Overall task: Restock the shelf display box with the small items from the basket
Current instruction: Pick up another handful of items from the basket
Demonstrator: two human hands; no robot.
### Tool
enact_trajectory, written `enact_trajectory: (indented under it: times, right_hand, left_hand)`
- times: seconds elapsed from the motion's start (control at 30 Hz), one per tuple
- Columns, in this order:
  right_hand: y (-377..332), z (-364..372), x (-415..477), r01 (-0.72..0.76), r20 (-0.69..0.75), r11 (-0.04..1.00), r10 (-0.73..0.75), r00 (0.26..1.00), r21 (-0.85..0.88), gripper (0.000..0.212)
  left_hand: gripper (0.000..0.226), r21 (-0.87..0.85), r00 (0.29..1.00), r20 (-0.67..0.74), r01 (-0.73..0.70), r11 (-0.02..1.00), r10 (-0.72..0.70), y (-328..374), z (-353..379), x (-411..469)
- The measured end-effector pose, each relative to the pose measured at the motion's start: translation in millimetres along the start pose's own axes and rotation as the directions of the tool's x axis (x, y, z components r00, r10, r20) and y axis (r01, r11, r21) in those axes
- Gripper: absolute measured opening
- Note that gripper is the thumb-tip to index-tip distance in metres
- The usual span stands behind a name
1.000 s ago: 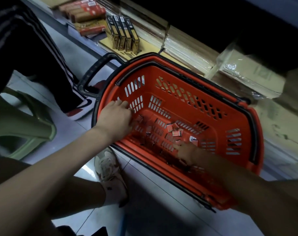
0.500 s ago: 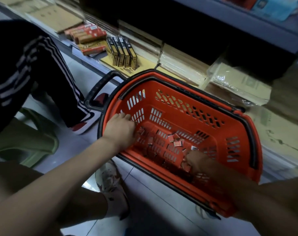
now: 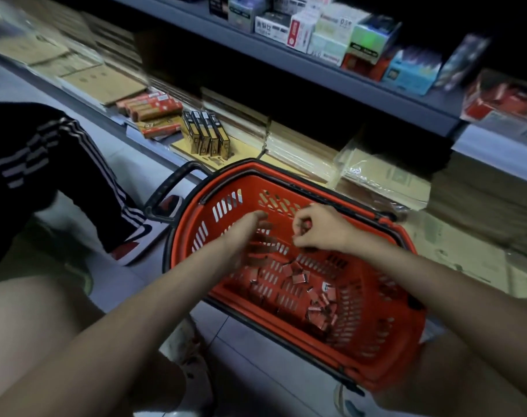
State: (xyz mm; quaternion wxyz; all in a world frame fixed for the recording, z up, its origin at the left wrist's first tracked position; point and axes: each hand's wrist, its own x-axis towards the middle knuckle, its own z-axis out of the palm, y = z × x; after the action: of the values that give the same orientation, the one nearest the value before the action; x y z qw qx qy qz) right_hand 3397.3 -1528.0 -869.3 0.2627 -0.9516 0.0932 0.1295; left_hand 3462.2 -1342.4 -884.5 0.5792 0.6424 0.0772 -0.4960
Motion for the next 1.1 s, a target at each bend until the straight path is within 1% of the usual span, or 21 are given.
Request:
enact_trajectory:
  times: [0.03,0.07,0.1,0.17,0.23,0.3,0.4,0.47,0.53,0.63,0.73,0.77,0.83,0.9,1.0,1.07,1.1]
  right_hand:
    - [-15.9,-10.3,-5.4,0.056,-0.035,0.998,-0.056,0.998,0.004,0.021]
    - [-31.2,-19.1,-12.2,0.111,-0.061,0.994,-0.111,0.992,-0.001,0.021]
    - [-42.2,-24.8,-18.6,0.158,-0.076,0.987,-0.158,0.985,-0.006,0.02]
    - [-57.5,-30.3,-31.4,0.216,-0.067,0.976,-0.217,0.974,-0.025,0.018]
    - [-64.5,-30.2,-41.5,0.247,-0.038,0.967,-0.25,0.968,-0.053,0.016]
    - [-67.8,-30.7,-47.6,0.248,-0.005,0.966,-0.249,0.969,-0.071,0.015]
    - [-69.3,-32.6,-49.8,0.247,0.016,0.966,-0.247,0.969,-0.069,0.013]
    - [-67.2,-32.3,-48.9,0.242,0.015,0.969,-0.241,0.97,-0.047,0.018]
    - [-63.5,-30.5,-47.1,0.237,0.001,0.972,-0.237,0.972,-0.005,0.029]
    - [-60.8,-31.0,-45.2,0.256,-0.065,0.965,-0.252,0.966,0.063,0.039]
    - [-57.2,-36.5,-42.3,0.306,-0.178,0.949,-0.289,0.941,0.079,0.041]
    - [-54.2,-39.4,-40.6,0.319,-0.237,0.944,-0.292,0.927,0.083,0.039]
    - [-45.7,-45.7,-37.6,0.311,-0.326,0.944,-0.261,0.909,0.111,0.033]
    - [-31.8,-47.4,-33.2,0.261,-0.353,0.957,-0.202,0.914,0.127,0.025]
    - [3.1,-32.4,-24.4,0.152,-0.27,0.983,-0.119,0.956,0.105,0.015]
    - [31.4,-13.2,-17.8,0.087,-0.135,0.996,-0.084,0.987,0.016,0.014]
    - [44.3,-1.8,-14.4,0.052,-0.031,0.997,-0.053,0.998,-0.05,0.016]
  left_hand:
    - [0.046,-0.14,0.997,0.058,0.059,0.988,-0.051,1.9,6.2,-2.6]
    - [0.048,-0.266,0.99,0.121,0.106,0.958,-0.076,4.8,12.3,-5.2]
    - [0.049,-0.358,0.98,0.18,0.141,0.923,-0.08,8.0,18.4,-8.4]
    - [0.049,-0.44,0.962,0.268,0.169,0.882,-0.051,16.9,31.7,-21.3]
    - [0.047,-0.457,0.964,0.266,0.15,0.877,-0.026,23.7,41.2,-33.3]
    - [0.043,-0.477,0.975,0.221,0.107,0.873,0.001,26.7,46.2,-40.4]
    - [0.038,-0.51,0.982,0.188,0.085,0.856,0.014,26.0,47.8,-42.5]
    - [0.032,-0.535,0.98,0.197,0.095,0.84,0.014,25.2,47.7,-42.4]
    - [0.033,-0.568,0.976,0.216,0.103,0.816,0.028,25.7,47.1,-42.5]
    - [0.038,-0.578,0.984,0.17,0.056,0.814,0.053,29.4,44.0,-39.1]
    - [0.031,-0.593,0.998,0.065,0.017,0.805,0.027,32.3,36.9,-31.2]
    - [0.028,-0.607,0.999,0.042,0.003,0.794,0.028,31.6,33.7,-27.6]
    - [0.027,-0.615,0.998,0.043,-0.014,0.788,0.051,29.9,27.6,-22.6]
    - [0.031,-0.602,0.997,0.044,-0.026,0.798,0.066,27.1,22.4,-18.9]
    - [0.038,-0.566,0.998,0.034,-0.021,0.824,0.048,20.8,13.8,-11.1]
    - [0.037,-0.53,0.999,0.029,-0.018,0.848,0.039,16.9,9.6,-6.9]
    - [0.037,-0.509,0.999,0.03,-0.016,0.861,0.036,15.5,8.0,-5.8]
